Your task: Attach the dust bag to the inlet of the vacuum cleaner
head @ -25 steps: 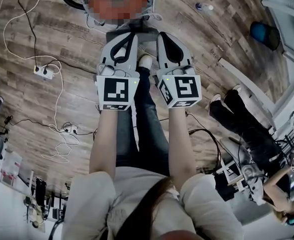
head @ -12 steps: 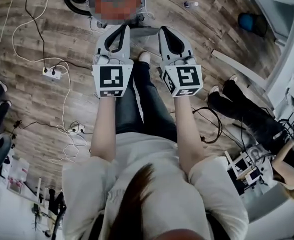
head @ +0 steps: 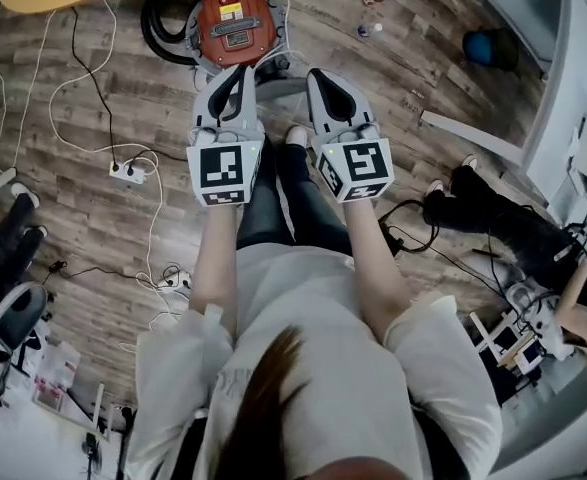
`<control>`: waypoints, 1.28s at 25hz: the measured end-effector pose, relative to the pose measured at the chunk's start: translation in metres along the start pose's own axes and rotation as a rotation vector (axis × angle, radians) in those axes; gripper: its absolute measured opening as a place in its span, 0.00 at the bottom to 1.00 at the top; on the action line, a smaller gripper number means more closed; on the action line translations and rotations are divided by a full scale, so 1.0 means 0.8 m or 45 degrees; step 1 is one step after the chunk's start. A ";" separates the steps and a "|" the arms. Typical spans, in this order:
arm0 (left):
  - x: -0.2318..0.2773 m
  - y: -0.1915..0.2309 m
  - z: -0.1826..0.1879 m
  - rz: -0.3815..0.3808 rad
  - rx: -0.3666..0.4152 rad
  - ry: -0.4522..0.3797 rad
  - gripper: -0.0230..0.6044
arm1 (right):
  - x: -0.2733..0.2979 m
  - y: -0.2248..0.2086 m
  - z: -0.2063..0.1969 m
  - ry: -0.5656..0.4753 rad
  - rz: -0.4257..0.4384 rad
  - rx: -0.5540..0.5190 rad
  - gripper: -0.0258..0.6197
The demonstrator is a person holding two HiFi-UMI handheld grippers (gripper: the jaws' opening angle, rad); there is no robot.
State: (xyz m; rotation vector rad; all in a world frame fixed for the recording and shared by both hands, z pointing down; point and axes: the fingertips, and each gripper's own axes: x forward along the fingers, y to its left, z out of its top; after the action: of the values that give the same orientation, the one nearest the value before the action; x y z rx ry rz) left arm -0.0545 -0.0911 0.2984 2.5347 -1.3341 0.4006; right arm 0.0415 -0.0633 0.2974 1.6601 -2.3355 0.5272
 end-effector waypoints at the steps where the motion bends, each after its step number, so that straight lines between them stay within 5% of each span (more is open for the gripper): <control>1: -0.005 -0.002 0.006 -0.002 -0.005 -0.004 0.06 | -0.004 0.003 0.006 -0.007 0.000 0.013 0.05; 10: -0.017 -0.031 0.078 -0.060 0.036 -0.083 0.06 | -0.023 0.012 0.083 -0.136 0.065 -0.018 0.05; 20: -0.042 -0.041 0.128 -0.056 0.096 -0.175 0.06 | -0.047 0.012 0.125 -0.183 0.033 -0.023 0.05; 32: -0.094 -0.032 0.179 -0.030 0.096 -0.259 0.06 | -0.093 0.071 0.156 -0.240 0.143 -0.102 0.05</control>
State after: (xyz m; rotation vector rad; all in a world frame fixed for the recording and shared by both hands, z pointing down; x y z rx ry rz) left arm -0.0560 -0.0683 0.1360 2.7116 -1.3803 0.1958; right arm 0.0156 -0.0341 0.1465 1.6131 -2.5592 0.3040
